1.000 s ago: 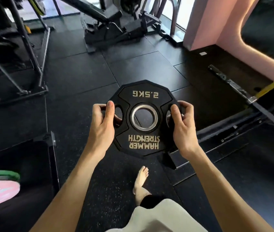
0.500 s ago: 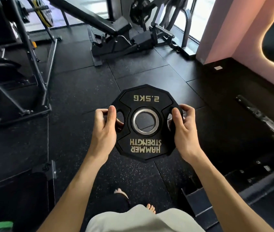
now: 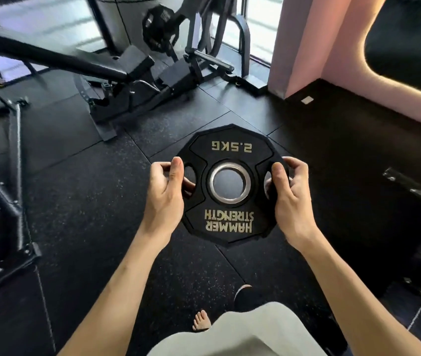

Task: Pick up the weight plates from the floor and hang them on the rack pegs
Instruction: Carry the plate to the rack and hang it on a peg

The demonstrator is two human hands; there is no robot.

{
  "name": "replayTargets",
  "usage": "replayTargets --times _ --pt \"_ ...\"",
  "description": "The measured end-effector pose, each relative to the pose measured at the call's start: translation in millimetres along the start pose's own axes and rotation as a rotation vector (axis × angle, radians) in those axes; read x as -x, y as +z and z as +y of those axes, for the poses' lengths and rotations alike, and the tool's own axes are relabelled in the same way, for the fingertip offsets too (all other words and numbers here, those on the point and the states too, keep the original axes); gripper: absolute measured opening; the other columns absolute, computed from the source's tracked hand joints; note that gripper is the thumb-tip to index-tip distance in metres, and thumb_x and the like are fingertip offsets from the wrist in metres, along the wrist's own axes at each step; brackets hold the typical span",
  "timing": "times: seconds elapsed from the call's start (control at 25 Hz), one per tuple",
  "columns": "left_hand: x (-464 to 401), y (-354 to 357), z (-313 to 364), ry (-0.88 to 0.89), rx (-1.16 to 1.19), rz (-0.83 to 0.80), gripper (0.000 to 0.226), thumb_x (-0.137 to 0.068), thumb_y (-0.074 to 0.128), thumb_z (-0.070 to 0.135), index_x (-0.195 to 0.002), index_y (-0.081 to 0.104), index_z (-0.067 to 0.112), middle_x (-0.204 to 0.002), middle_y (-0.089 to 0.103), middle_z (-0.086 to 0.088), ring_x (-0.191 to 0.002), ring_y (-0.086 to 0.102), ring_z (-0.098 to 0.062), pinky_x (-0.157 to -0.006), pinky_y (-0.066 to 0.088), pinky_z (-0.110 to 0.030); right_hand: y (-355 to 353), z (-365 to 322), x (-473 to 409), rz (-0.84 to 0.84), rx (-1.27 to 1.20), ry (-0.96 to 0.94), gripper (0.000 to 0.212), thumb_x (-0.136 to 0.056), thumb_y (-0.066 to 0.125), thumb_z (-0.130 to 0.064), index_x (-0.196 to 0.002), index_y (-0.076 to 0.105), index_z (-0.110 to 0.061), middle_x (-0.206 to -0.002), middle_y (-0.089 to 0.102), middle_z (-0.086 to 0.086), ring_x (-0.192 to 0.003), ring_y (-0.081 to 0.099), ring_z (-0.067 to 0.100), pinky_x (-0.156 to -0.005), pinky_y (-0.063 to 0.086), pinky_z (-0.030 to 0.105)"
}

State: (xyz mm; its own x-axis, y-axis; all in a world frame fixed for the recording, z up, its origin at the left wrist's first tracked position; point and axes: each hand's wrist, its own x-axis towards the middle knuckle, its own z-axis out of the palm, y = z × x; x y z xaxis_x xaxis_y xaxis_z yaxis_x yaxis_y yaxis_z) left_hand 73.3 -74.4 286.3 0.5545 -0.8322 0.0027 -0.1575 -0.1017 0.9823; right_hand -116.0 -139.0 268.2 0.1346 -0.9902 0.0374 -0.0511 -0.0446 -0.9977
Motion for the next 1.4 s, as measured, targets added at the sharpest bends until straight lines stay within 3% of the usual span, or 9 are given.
replayTargets --times 0.12,0.2,0.4,0.76,0.92,1.2,1.4 --pt "-89.6 35.2 3.1 0.012 -0.022 -0.096 0.034 -0.102 0.035 0.044 -0.104 0.046 0.012 -0.073 0.058 0.003 -0.059 0.056 0.009 -0.062 0.043 -0.006 6.2 10.3 -80.9 0.100 0.006 -0.009 0.013 -0.100 0.044 -0.039 -0.112 0.041 -0.032 -0.076 0.052 0.008 -0.066 0.049 0.015 -0.065 0.042 0.033" --pt "-149.8 68.0 5.1 0.019 -0.025 -0.146 0.032 -0.101 0.035 0.046 -0.104 0.047 0.016 -0.073 0.060 0.003 -0.060 0.058 0.007 -0.066 0.047 -0.013 4.3 15.9 -138.5 0.159 -0.002 0.002 0.020 -0.101 0.043 -0.037 -0.116 0.041 -0.025 -0.074 0.052 0.005 -0.065 0.049 0.013 -0.064 0.043 0.032" --pt "-283.0 158.5 19.1 0.019 0.009 -0.210 0.031 -0.100 0.036 0.049 -0.100 0.047 0.021 -0.072 0.061 0.004 -0.061 0.060 0.001 -0.070 0.048 -0.026 -18.7 17.7 -279.3 0.230 -0.035 0.008 0.008 -0.101 0.042 -0.031 -0.109 0.041 -0.029 -0.069 0.051 -0.001 -0.057 0.049 0.003 -0.057 0.043 0.020" --pt "-501.9 318.4 54.2 0.036 0.094 -0.369 0.028 -0.100 0.038 0.046 -0.097 0.045 0.020 -0.071 0.061 0.001 -0.058 0.061 -0.002 -0.058 0.051 -0.024 -67.9 19.6 -519.1 0.366 -0.002 -0.038 0.005 -0.102 0.043 -0.027 -0.106 0.042 -0.030 -0.072 0.052 -0.001 -0.057 0.050 -0.001 -0.056 0.044 0.013" --pt "-620.6 394.2 66.5 0.054 0.134 -0.458 0.026 -0.100 0.038 0.046 -0.096 0.045 0.021 -0.069 0.060 0.002 -0.057 0.060 -0.003 -0.054 0.051 -0.022 -83.5 31.8 -645.9 0.463 0.033 -0.023 0.018 -0.101 0.044 -0.031 -0.117 0.041 -0.022 -0.074 0.053 0.000 -0.059 0.050 -0.001 -0.059 0.046 0.014" --pt "-791.1 520.8 114.6 0.076 0.145 -0.608 0.025 -0.100 0.039 0.044 -0.095 0.047 0.021 -0.072 0.060 0.001 -0.063 0.058 -0.010 -0.062 0.051 -0.031 -119.4 25.4 -831.3 0.629 0.032 -0.018 0.025 -0.101 0.045 -0.034 -0.121 0.042 -0.020 -0.075 0.055 -0.001 -0.063 0.051 0.004 -0.062 0.046 0.019" --pt "-875.0 630.7 134.0 0.076 0.160 -0.667 0.025 -0.104 0.037 0.038 -0.092 0.045 0.018 -0.056 0.062 0.015 -0.060 0.057 0.003 -0.060 0.048 -0.017 -174.2 38.6 -944.1 0.721 0.025 -0.037 0.018 -0.101 0.045 -0.033 -0.117 0.043 -0.026 -0.081 0.057 -0.004 -0.066 0.053 0.000 -0.066 0.046 0.019"
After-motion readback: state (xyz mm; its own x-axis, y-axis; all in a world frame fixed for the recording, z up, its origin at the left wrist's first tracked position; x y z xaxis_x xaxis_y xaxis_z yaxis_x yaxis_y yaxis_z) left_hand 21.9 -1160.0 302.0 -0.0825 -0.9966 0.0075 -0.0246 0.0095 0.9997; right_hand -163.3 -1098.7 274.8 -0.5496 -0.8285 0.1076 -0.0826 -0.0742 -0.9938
